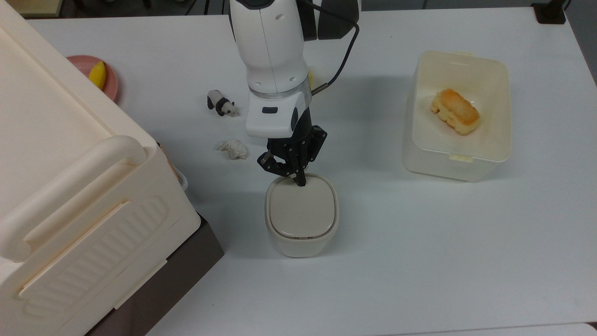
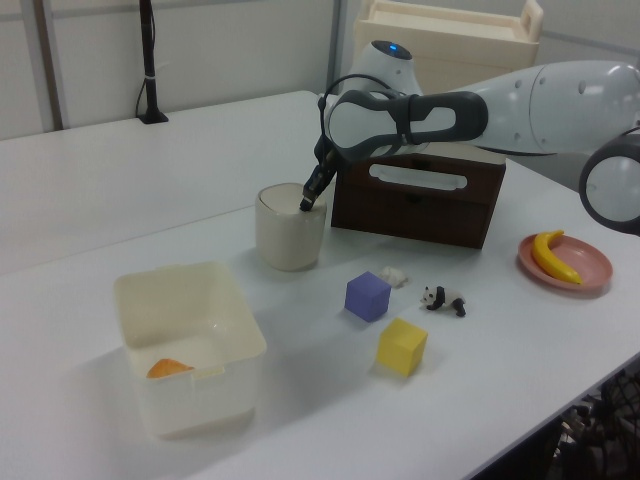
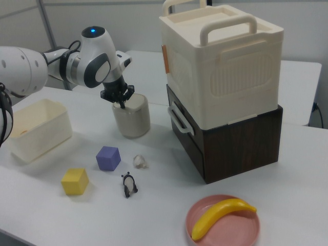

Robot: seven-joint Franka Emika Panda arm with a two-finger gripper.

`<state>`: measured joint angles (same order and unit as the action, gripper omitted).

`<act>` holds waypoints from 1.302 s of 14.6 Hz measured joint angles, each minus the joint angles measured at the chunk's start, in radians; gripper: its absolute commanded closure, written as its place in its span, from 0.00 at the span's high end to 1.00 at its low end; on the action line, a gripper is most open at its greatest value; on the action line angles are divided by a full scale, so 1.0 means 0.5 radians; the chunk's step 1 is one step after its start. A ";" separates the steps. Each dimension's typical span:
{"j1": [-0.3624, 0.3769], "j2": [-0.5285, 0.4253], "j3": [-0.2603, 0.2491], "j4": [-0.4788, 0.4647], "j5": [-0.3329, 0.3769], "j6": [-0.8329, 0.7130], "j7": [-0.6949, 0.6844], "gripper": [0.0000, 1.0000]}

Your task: Open the trash can

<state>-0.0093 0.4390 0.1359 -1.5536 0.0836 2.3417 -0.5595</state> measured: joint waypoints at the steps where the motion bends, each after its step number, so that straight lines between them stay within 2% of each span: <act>1: 0.000 0.000 0.000 0.000 0.000 0.000 -0.001 0.00; 10: -0.002 0.003 0.001 0.002 0.007 0.000 -0.040 0.00; 17: -0.007 0.003 0.041 0.120 0.015 0.000 0.217 0.00; 18: -0.008 0.001 0.041 0.135 0.015 0.000 0.265 0.12; 19: -0.009 -0.004 0.041 0.150 0.015 0.000 0.293 0.30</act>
<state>-0.0138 0.4371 0.1566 -1.4788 0.0911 2.3417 -0.4128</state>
